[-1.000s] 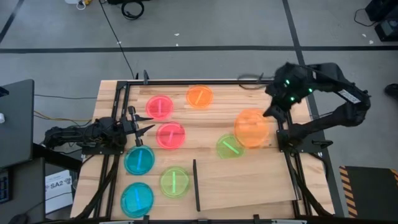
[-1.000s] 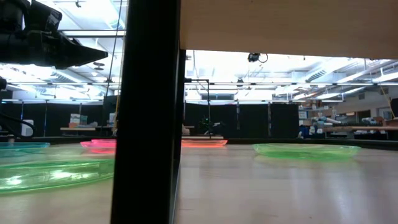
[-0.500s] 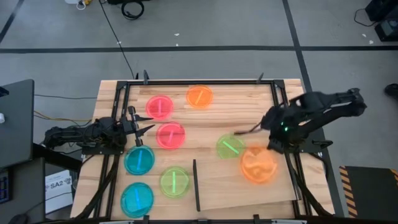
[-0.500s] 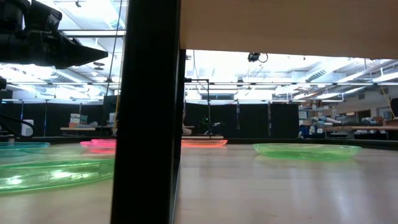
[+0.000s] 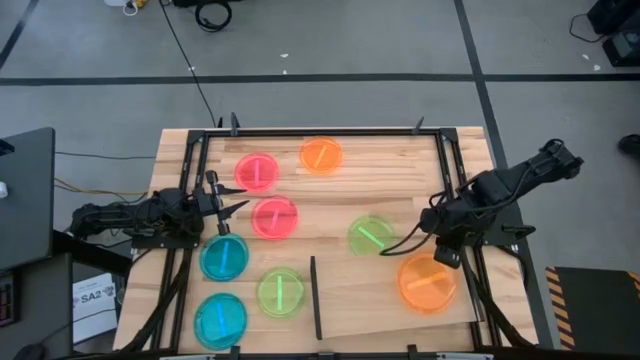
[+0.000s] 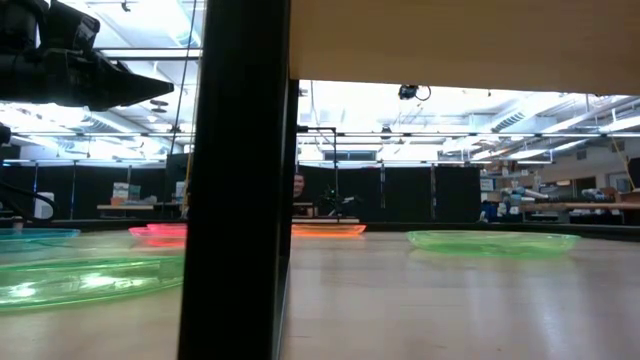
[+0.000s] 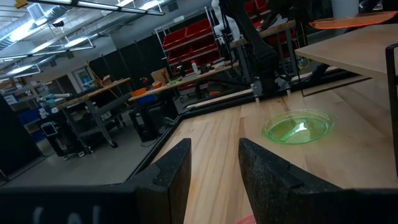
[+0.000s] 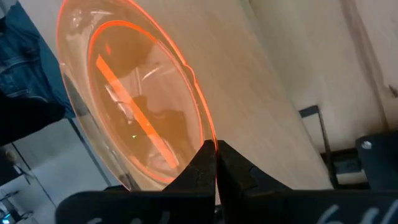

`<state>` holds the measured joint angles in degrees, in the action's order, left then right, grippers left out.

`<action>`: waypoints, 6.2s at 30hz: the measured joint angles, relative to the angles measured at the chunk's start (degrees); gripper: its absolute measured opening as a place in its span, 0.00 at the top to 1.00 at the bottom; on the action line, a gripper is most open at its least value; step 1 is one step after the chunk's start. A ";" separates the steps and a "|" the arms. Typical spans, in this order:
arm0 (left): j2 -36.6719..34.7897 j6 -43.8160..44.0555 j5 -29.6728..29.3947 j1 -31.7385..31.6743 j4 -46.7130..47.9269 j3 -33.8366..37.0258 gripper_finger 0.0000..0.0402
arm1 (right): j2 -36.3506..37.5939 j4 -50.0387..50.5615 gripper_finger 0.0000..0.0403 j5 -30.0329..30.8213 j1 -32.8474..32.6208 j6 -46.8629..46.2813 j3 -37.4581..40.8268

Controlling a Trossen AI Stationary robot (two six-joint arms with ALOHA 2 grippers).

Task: Place and stack plates onto a shelf
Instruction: Put the right orange plate on the shelf, then put the top pink plate on the shelf

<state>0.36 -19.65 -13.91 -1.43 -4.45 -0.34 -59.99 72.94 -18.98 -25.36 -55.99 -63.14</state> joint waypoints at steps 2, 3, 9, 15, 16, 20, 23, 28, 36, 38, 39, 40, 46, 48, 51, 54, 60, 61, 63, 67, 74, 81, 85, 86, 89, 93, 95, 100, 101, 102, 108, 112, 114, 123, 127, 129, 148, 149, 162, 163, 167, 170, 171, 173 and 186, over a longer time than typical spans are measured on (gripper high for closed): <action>0.00 0.01 0.00 0.00 0.00 -0.02 0.65 | -0.02 -1.44 0.98 0.02 -0.32 0.05 0.72; 0.00 0.00 0.00 0.00 0.00 -0.01 0.65 | -0.02 -2.16 0.98 0.02 -0.45 0.07 1.10; 0.00 0.01 0.00 0.00 0.00 -0.02 0.65 | -0.04 -4.36 0.98 -0.71 -0.55 0.03 3.80; 0.00 0.01 0.00 0.02 0.00 0.00 0.65 | -0.04 -4.28 0.96 -4.30 -0.55 0.16 5.34; 0.00 0.01 0.00 0.02 0.00 0.00 0.65 | -0.04 -4.34 0.95 -4.82 -0.55 0.07 5.44; 0.00 0.01 0.00 0.00 0.00 0.00 0.65 | -0.04 -4.33 0.94 -4.55 -0.55 0.01 5.58; 0.00 0.01 0.00 0.00 0.00 0.00 0.65 | -0.04 -4.31 0.93 -4.48 -0.55 0.14 5.58; 0.00 0.01 0.00 0.00 0.00 -0.01 0.65 | -0.04 -4.28 0.91 -4.50 -0.55 0.13 5.58; 0.00 0.01 0.00 0.00 0.00 0.00 0.65 | -0.04 -4.18 0.83 -3.09 -0.55 0.18 5.58; 0.00 0.01 0.00 0.00 0.00 0.00 0.65 | -0.04 -4.19 0.80 -3.04 -0.55 0.14 5.58; 0.00 0.01 0.00 0.00 0.00 0.00 0.65 | -0.04 -4.19 0.78 -3.04 -0.55 0.03 5.58; 0.00 0.01 -0.01 0.00 0.00 0.00 0.65 | -0.04 -4.19 0.77 -3.04 -0.55 0.03 5.58; 0.00 0.01 0.00 0.00 0.00 -0.01 0.65 | -0.04 -4.18 0.69 -2.95 -0.55 0.11 5.58; 0.00 0.00 0.00 0.01 0.00 -0.01 0.65 | -0.04 -4.19 0.68 -2.95 -0.55 0.54 5.58; 0.00 -0.37 0.00 0.02 0.00 -0.02 0.65 | -0.04 -4.08 0.67 -2.95 -0.55 2.68 5.58; 0.00 -0.38 -0.02 0.00 -0.36 -0.01 0.65 | -0.04 -4.08 0.67 -2.95 -0.37 3.98 5.58; 0.00 -0.37 -0.01 0.01 -4.69 0.00 0.65 | 0.87 -3.71 0.67 -0.89 -0.33 4.29 4.13; 0.00 -0.37 -0.02 0.02 -5.41 -0.01 0.65 | 1.24 -3.71 0.67 0.51 -0.33 4.87 3.70; 0.00 -0.38 -0.02 0.00 -6.37 0.00 0.65 | 2.13 -3.71 0.67 4.04 -0.33 6.44 2.74; 0.00 -0.38 0.00 0.00 -8.03 -0.02 0.65 | 4.56 -3.48 0.67 13.27 -0.33 9.98 1.42; 0.00 1.71 -0.02 0.01 -10.13 -0.01 0.65 | 9.02 -3.44 0.67 28.93 2.77 17.69 1.34; 0.04 9.30 -2.50 0.04 -11.65 -0.02 0.65 | 10.84 -6.10 0.67 34.77 10.87 27.38 1.34; 0.04 13.44 -7.27 0.02 -11.65 -0.02 0.65 | 10.87 -11.68 0.67 32.05 15.92 32.71 2.35; 0.05 14.45 -8.01 0.00 -11.65 -0.02 0.65 | 10.83 -13.02 0.67 30.86 17.14 34.39 2.76; 0.55 16.65 -8.94 0.00 -11.62 -0.06 0.65 | 10.69 -15.69 0.67 26.72 20.59 38.96 3.50; 4.01 19.26 -8.98 0.00 -10.28 -1.83 0.65 | 10.43 -15.91 0.67 25.07 25.18 42.91 3.56; 6.71 19.44 -8.98 0.00 -10.76 -3.74 0.65 | 10.49 -15.93 0.67 25.02 27.41 44.40 3.56; 15.82 19.51 -9.47 0.00 -10.68 -9.16 0.65 | 10.45 -15.91 0.67 23.42 32.62 47.77 3.56; 17.87 19.51 -10.00 0.00 -10.66 -10.43 0.65 | 10.45 -15.92 0.67 22.61 33.61 48.36 3.56; 20.13 19.51 -10.62 0.00 -10.34 -11.97 0.65 | 10.45 -15.93 0.67 21.85 34.47 48.70 3.56; 34.30 19.55 -14.86 -0.44 -8.31 -22.48 0.65 | 10.45 -15.93 0.67 19.49 38.57 49.12 3.59; 43.61 19.83 -15.23 -2.76 -2.74 -30.77 0.65 | 10.45 -15.95 0.67 18.87 39.96 49.12 3.59; 48.12 21.64 -15.21 -4.51 0.71 -34.79 0.65 | 10.45 -15.95 0.67 18.88 40.33 49.12 3.59; 63.47 24.74 -8.98 -11.16 26.33 -49.71 0.65 | 10.45 -15.91 0.67 18.37 40.56 49.12 3.59; 67.17 24.51 -5.33 -13.00 37.27 -52.64 0.65 | 10.45 -15.91 0.67 17.18 40.56 49.12 3.59; 68.30 24.51 -4.22 -13.74 41.55 -52.65 0.65 | 10.45 -15.89 0.67 17.05 40.56 49.12 3.59; 72.43 11.86 -2.75 -14.86 51.24 -42.29 0.65 | 10.43 -15.80 0.67 16.35 40.56 49.12 3.63; 72.43 10.74 -2.77 -14.86 49.47 -41.18 0.65 | 10.43 -15.80 0.67 16.35 40.56 49.14 3.63; 72.41 2.17 -4.81 -15.10 35.44 -32.59 0.65 | 10.43 -15.80 0.67 16.32 40.56 49.14 3.63; 72.41 2.21 -4.85 -15.34 34.83 -32.48 0.65 | 10.43 -15.80 0.67 16.30 40.56 49.14 3.63; 72.41 2.32 -4.92 -16.93 33.30 -31.67 0.65 | 10.43 -15.82 0.67 16.30 40.56 49.14 3.63; 72.41 2.30 -4.92 -18.44 31.14 -30.63 0.65 | 10.43 -15.82 0.67 16.30 40.56 49.14 3.63; 72.41 2.30 -4.92 -18.87 30.57 -30.11 0.65 | 10.43 -15.82 0.67 16.30 40.56 49.14 3.63; 72.41 2.29 -4.92 -19.76 30.41 -29.40 0.65 | 10.43 -15.82 0.67 16.30 40.56 49.14 3.63; 72.41 1.80 -3.38 -22.74 22.15 -25.27 0.65 | 10.43 -15.82 0.67 16.28 40.56 49.12 3.63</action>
<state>72.77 -17.85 -17.29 -24.17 17.70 -25.61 -49.56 57.12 -2.70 15.20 -6.87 -59.51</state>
